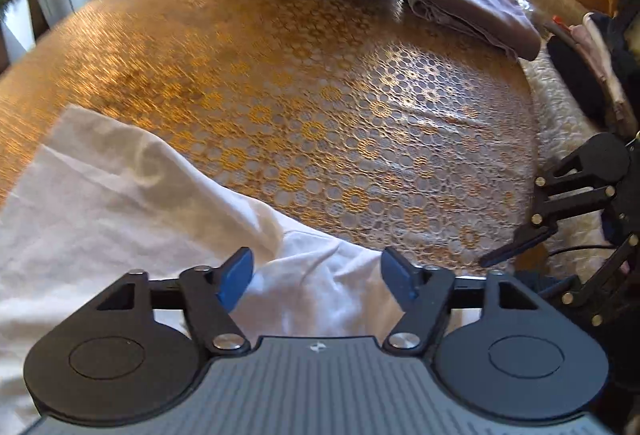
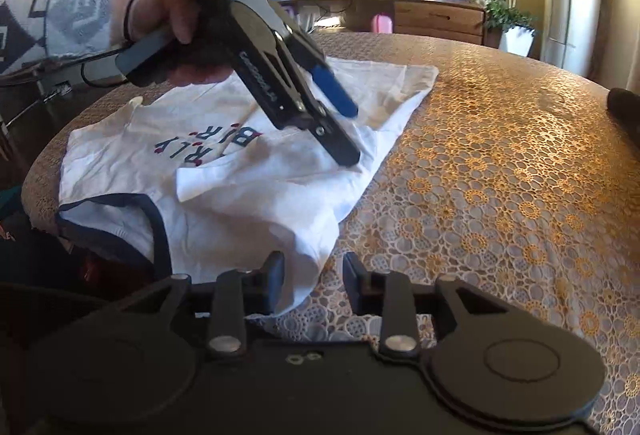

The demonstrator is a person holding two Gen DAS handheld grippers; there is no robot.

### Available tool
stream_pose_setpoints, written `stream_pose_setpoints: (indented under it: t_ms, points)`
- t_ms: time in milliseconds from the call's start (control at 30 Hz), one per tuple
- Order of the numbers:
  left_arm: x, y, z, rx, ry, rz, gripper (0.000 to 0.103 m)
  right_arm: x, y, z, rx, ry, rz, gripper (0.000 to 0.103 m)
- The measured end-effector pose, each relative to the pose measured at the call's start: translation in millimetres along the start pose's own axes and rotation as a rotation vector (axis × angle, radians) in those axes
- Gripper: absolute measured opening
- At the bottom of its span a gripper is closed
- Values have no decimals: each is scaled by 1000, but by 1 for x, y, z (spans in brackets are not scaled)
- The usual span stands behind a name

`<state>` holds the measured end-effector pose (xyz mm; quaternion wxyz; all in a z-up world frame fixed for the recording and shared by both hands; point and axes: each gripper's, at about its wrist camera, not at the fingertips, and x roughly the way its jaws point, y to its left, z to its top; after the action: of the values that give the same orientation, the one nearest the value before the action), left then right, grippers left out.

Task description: Fold clothes

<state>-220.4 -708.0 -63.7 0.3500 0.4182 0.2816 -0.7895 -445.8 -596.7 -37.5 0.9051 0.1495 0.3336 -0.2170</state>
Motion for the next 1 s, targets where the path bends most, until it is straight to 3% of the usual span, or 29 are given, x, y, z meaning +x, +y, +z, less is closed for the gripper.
stream_pose_setpoints:
  t_ms: [67,267,367,467,667,833,1000]
  points:
    - [3,5,0,-30,16,-56,44,-2,-1,-1,9,-23,-3,103]
    - [2,26,-7,-166,-4,-72,16,-11,-11,0,63,-58,105,103]
    - [0,27,-13,-190,-22,-61,13,-18,-24,5,124,-90,179,103]
    - [-1,26,-15,-195,-33,-52,13,-20,-45,13,196,-111,187,103]
    - [-1,21,-16,-180,-38,-24,13,6,-43,15,167,-11,219,103]
    - [-2,19,-16,-175,-43,-10,13,19,-24,10,99,39,173,103]
    - [-2,16,-16,-166,-44,20,12,3,-13,9,44,13,120,103]
